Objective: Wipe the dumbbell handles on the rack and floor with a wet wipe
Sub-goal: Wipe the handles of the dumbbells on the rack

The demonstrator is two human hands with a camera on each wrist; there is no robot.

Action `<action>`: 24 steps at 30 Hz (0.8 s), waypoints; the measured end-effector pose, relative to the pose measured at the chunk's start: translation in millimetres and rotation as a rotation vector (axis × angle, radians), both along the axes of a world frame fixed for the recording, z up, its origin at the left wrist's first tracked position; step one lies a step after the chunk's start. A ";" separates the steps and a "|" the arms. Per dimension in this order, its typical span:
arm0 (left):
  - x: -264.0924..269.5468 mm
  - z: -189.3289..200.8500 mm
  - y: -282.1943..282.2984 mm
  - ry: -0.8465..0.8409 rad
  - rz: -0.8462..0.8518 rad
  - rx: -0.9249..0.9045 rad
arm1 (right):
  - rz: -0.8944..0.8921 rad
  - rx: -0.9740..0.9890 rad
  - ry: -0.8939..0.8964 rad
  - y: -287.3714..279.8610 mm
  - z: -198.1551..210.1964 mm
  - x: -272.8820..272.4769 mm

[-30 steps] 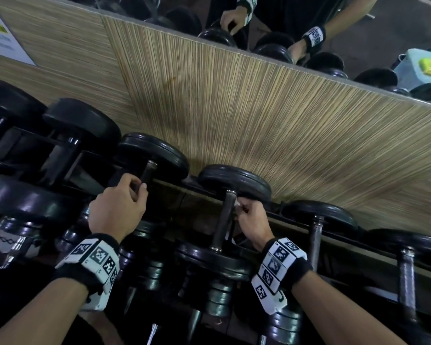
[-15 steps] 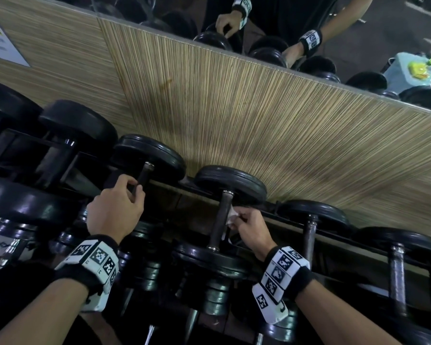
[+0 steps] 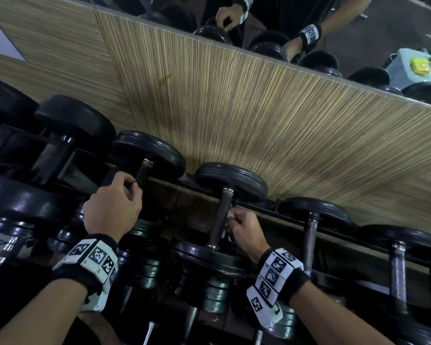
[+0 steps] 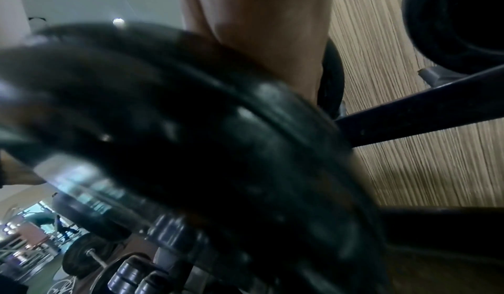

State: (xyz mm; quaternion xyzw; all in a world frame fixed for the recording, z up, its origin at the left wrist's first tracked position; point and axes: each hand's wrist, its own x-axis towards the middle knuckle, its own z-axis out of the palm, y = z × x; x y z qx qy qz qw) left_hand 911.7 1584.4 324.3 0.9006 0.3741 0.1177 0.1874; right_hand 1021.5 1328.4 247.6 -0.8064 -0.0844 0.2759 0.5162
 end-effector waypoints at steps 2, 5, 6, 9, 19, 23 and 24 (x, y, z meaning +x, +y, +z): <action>-0.4 2.1 -1.5 0.012 0.005 0.018 | 0.034 -0.021 0.002 6.3 -2.0 3.5; -1.0 3.9 -2.1 0.010 0.002 0.014 | 0.058 -0.075 -0.023 3.5 -0.3 -1.0; -0.9 3.4 -1.8 0.008 0.000 0.010 | 0.057 -0.089 -0.033 -1.5 1.8 -4.8; -1.5 2.5 -1.1 0.002 -0.004 0.005 | 0.086 -0.106 -0.019 -11.4 6.9 -12.8; -1.5 1.8 -2.5 -0.009 0.007 0.007 | 0.129 -0.144 0.072 -10.5 8.6 -13.4; -1.0 3.0 -2.2 0.000 0.013 0.008 | 0.115 -0.149 0.125 -1.4 9.7 -11.5; -1.4 3.1 -2.4 0.003 0.013 0.008 | 0.111 -0.156 0.142 0.7 8.4 -10.4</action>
